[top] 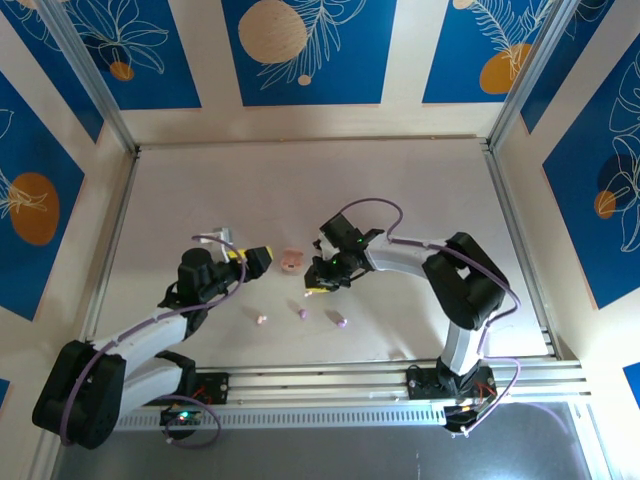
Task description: Insert the wireless bluetooth earbuds into the charging case
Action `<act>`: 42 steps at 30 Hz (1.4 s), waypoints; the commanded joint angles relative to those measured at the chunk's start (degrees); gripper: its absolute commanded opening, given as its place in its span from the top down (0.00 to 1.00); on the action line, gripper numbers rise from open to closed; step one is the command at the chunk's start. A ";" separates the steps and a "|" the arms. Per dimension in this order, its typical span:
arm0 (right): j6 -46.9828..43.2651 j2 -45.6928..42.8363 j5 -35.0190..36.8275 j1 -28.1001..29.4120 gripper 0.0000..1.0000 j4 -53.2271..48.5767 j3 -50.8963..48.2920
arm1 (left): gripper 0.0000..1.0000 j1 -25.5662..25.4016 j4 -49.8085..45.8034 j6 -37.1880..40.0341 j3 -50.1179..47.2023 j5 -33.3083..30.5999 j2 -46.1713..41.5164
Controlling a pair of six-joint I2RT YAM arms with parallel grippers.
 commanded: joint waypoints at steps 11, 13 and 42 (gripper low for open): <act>-2.25 -10.52 31.79 6.72 0.81 -29.46 12.83 | 0.00 -8.00 5.05 6.53 -1.97 -0.62 -6.82; -1.86 -9.65 36.53 8.18 0.81 -33.93 16.06 | 0.00 -8.10 4.88 6.63 -2.16 -1.30 -7.26; 0.39 5.84 55.70 16.30 0.81 -53.41 37.94 | 0.00 -7.82 1.01 4.24 -0.88 -7.49 -3.32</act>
